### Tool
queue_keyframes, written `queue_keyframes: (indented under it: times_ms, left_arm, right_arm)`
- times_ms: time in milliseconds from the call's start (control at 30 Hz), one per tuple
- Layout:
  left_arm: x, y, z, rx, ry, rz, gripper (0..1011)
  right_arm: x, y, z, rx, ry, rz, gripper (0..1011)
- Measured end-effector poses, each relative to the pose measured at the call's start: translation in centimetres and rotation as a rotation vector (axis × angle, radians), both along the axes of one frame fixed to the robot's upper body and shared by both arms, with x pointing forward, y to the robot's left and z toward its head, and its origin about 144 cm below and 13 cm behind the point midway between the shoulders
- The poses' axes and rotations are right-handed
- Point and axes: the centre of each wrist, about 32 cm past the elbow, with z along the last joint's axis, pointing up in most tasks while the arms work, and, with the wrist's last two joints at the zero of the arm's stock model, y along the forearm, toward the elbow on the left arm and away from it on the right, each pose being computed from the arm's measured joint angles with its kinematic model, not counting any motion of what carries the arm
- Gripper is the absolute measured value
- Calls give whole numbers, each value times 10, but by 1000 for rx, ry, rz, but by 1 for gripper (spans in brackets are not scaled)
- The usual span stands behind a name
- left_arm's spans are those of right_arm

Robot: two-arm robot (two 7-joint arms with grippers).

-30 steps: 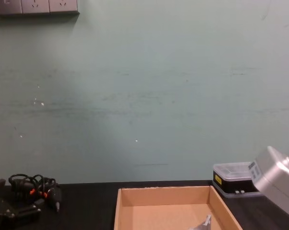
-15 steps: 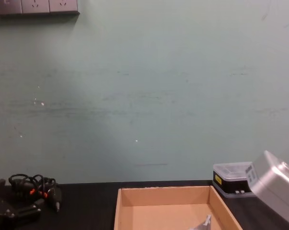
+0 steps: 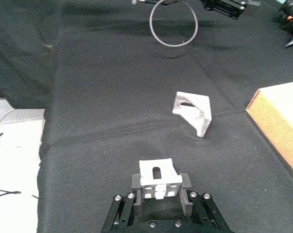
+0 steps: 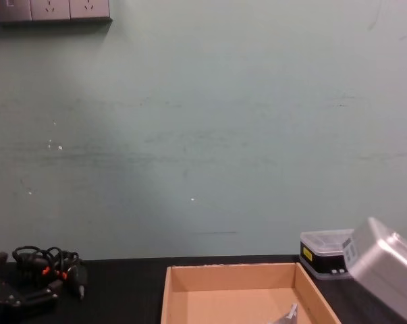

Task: Use one hand to pick up the angle iron from the table and place it into the box.

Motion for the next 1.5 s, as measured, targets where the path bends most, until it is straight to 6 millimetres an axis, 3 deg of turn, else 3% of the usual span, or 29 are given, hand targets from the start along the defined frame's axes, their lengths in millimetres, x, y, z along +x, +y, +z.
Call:
queue_keyframes:
  times_ms: [200,467,767,1100,1500]
  left_arm:
    - [0,0,0,0,0,0,1000]
    - [0,0,0,0,0,0,1000]
    - [0,0,0,0,0,0,1000]
    - [0,0,0,0,0,0,1000]
    - [0,0,0,0,0,0,1000]
  right_arm:
    - [-2,-5,12,22,-37,-33,448]
    - [-7,-28,44,76,-144,-160,448]
    - [6,-48,67,121,-219,-296,448]
    - [48,-59,74,146,-247,-417,447]
    - [100,-47,69,120,-212,-465,447]
